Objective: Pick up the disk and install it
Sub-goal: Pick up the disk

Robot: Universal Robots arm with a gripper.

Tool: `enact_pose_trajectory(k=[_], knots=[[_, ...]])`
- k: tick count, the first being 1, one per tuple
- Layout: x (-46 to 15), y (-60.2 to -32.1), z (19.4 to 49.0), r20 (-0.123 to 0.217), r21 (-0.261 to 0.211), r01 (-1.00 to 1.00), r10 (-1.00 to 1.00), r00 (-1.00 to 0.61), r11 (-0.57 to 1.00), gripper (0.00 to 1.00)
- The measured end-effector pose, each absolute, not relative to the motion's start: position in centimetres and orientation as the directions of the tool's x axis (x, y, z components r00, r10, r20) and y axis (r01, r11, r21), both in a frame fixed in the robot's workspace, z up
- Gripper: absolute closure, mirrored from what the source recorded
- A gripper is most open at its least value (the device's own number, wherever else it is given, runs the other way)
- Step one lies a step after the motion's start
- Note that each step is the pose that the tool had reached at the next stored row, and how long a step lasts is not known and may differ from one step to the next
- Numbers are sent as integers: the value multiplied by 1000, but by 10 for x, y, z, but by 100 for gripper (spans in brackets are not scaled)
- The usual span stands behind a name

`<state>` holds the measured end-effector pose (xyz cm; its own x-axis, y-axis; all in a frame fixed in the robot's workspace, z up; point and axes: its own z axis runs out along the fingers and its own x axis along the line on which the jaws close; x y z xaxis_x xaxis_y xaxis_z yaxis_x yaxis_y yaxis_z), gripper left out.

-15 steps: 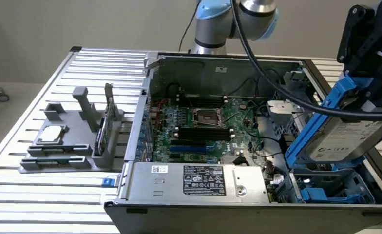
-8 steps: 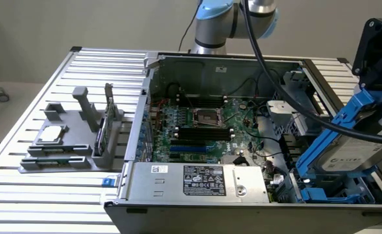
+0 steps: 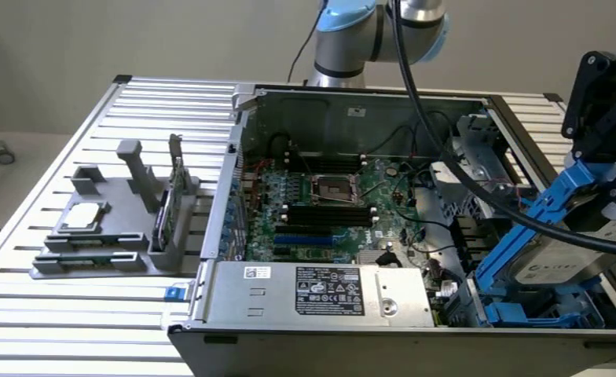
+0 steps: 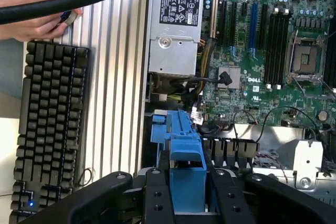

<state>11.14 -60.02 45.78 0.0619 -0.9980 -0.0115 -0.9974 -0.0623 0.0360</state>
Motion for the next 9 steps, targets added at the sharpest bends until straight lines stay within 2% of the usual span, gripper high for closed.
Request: enact_pose_trajectory(k=[9], knots=[[117, -600, 446, -14, 36, -997, -998, 62, -62, 68]])
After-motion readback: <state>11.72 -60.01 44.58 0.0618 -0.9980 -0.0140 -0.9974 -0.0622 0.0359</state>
